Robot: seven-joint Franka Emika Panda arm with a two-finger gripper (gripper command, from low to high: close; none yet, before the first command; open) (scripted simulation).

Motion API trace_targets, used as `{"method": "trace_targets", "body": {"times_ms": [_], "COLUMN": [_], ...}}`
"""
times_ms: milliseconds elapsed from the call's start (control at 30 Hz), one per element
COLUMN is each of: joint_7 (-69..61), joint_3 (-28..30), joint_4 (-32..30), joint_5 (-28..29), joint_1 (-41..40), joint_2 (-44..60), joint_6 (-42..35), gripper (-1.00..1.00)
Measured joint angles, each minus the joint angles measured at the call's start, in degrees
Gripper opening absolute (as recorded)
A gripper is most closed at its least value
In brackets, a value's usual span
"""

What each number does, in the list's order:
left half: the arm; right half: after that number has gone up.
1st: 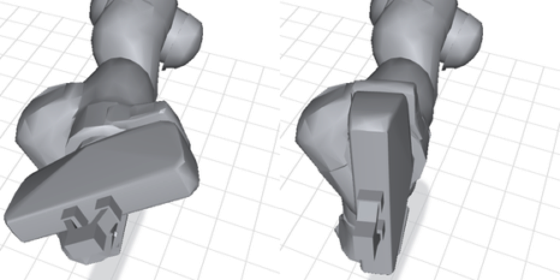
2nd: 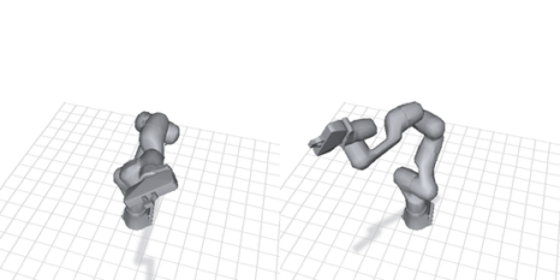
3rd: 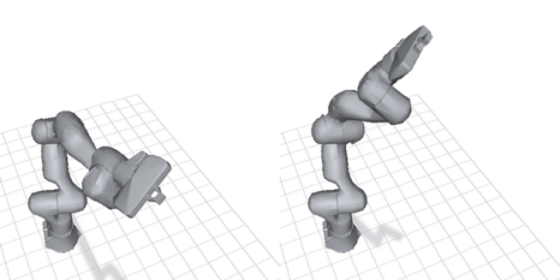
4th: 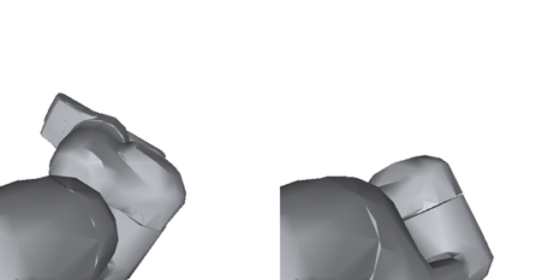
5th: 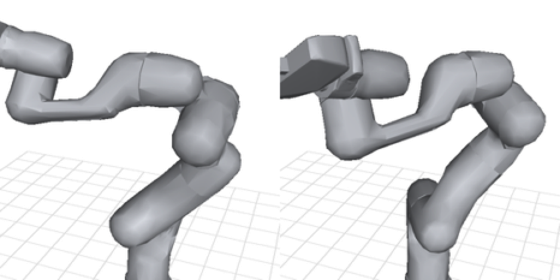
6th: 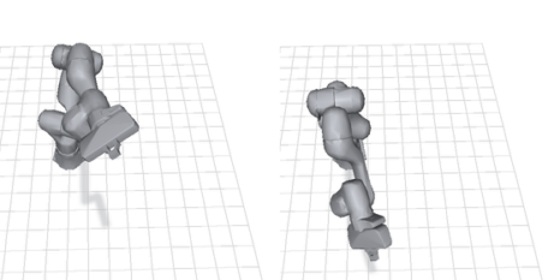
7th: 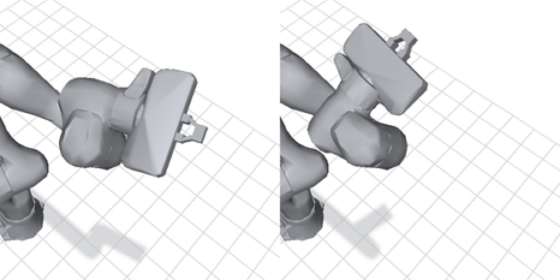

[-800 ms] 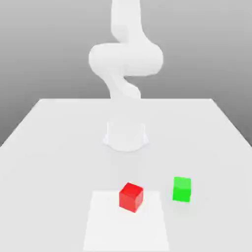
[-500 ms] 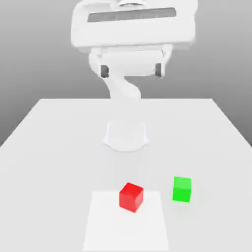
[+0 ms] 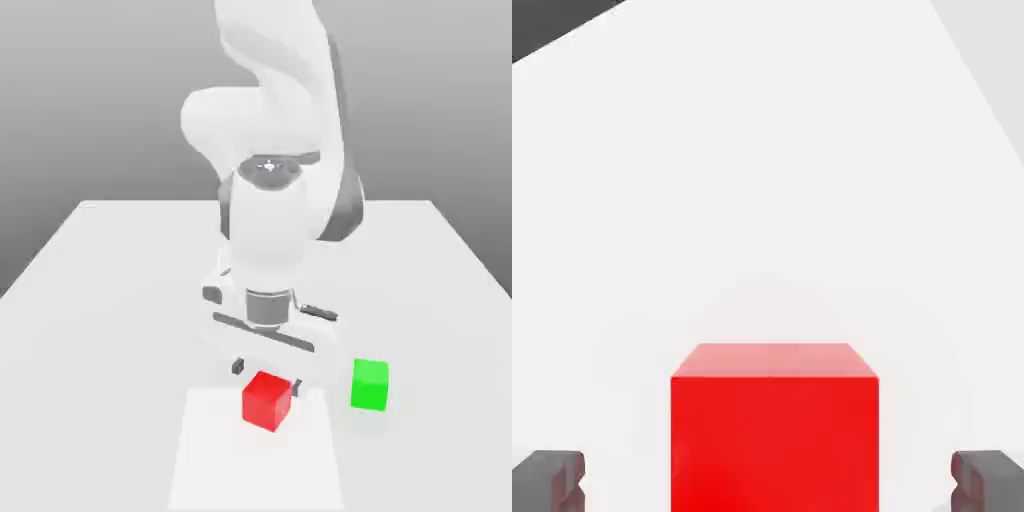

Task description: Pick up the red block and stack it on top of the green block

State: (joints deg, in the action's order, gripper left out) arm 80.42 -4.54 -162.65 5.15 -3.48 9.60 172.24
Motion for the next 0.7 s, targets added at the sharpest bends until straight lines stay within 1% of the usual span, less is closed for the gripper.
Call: {"method": "trace_targets", "body": {"times_ms": [33, 267, 333, 500, 700], "joint_7": [0.48, 0.71, -0.57, -3.92, -15.36], "joint_3": [1.03, 1.22, 0.04, -0.81, -5.63], "joint_4": [0.23, 0.26, -0.19, -1.65, -2.61], "joint_5": [0.64, 0.88, -0.92, -5.48, -9.4], "joint_1": [0.88, 1.05, 0.33, 0.72, 11.86], "joint_2": [1.66, 1.88, -1.18, -11.16, -18.57], "joint_6": [1.42, 1.68, -0.92, -9.4, -15.77], "gripper": [-1.0, -1.0, -1.0, -1.0, -1.0]}}
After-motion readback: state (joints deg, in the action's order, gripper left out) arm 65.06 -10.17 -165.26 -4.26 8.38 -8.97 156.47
